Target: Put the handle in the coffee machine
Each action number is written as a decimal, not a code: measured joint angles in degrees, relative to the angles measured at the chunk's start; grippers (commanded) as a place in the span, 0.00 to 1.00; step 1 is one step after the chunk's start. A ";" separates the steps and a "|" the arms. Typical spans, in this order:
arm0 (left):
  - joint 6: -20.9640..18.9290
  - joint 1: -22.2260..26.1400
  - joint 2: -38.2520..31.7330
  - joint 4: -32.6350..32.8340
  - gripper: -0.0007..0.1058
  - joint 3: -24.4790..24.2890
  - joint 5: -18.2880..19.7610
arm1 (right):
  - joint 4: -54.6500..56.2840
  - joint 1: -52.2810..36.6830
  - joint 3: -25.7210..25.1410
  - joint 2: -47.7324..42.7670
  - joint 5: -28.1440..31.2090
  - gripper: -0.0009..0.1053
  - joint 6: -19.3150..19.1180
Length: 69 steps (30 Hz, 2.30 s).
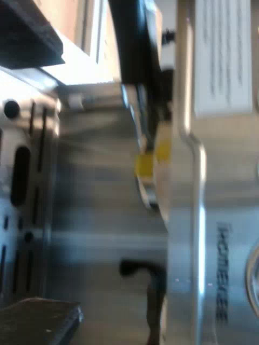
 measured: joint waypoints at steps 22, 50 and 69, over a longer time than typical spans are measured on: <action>0.21 -0.02 -0.73 -0.16 0.01 0.00 -2.00 | -15.23 -10.02 0.00 14.66 -11.27 0.52 0.00; 0.21 -0.09 -0.73 -0.23 0.01 0.00 -2.10 | -24.47 -15.64 -11.96 21.53 -18.45 0.51 -10.72; 0.21 -0.09 -0.87 -0.23 0.01 0.00 -2.18 | -25.64 -15.71 -11.96 21.92 -18.45 0.51 -11.70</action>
